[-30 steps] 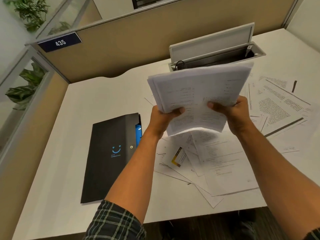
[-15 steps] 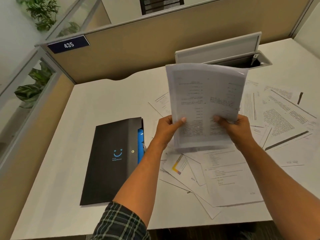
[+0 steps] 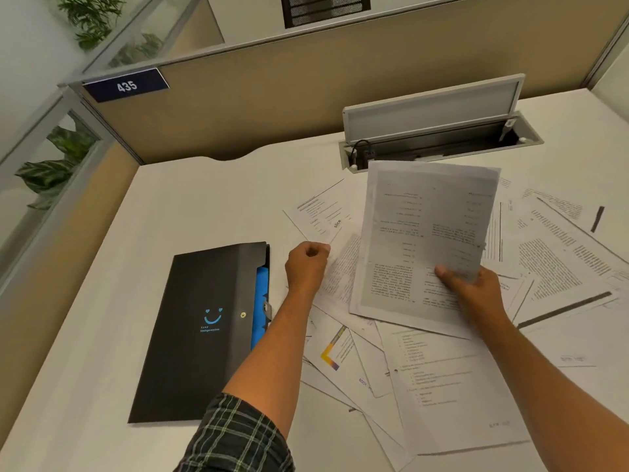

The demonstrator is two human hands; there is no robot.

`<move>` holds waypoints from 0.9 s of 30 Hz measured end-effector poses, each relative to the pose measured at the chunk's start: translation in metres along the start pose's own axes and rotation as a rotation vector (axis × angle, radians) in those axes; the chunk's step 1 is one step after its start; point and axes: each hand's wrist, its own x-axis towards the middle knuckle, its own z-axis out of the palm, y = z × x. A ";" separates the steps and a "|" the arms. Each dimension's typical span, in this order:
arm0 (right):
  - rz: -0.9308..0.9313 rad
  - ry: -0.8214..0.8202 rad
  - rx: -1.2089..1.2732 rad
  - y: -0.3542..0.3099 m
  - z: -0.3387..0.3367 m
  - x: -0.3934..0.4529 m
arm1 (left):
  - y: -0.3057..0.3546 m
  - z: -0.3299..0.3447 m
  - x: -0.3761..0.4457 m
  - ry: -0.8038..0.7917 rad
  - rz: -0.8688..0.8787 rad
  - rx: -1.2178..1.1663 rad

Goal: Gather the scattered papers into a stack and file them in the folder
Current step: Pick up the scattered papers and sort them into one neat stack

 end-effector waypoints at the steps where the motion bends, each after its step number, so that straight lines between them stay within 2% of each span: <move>1: 0.004 0.014 -0.005 0.002 0.001 0.001 | 0.003 0.002 0.003 0.021 0.012 0.026; 9: 0.006 0.060 0.011 0.009 0.005 0.001 | 0.022 0.020 0.037 0.116 0.034 0.388; 12: 0.011 0.057 0.016 0.011 0.005 0.002 | 0.031 0.026 0.051 0.129 -0.026 0.557; 18: 0.020 0.054 0.040 0.015 0.003 0.001 | 0.040 0.036 0.069 0.203 -0.105 0.752; 22: 0.018 0.055 0.049 0.015 0.004 0.000 | 0.045 0.038 0.080 0.242 -0.163 0.730; 27: 0.027 0.044 0.030 0.019 0.002 0.001 | 0.050 0.025 0.093 0.181 -0.293 0.517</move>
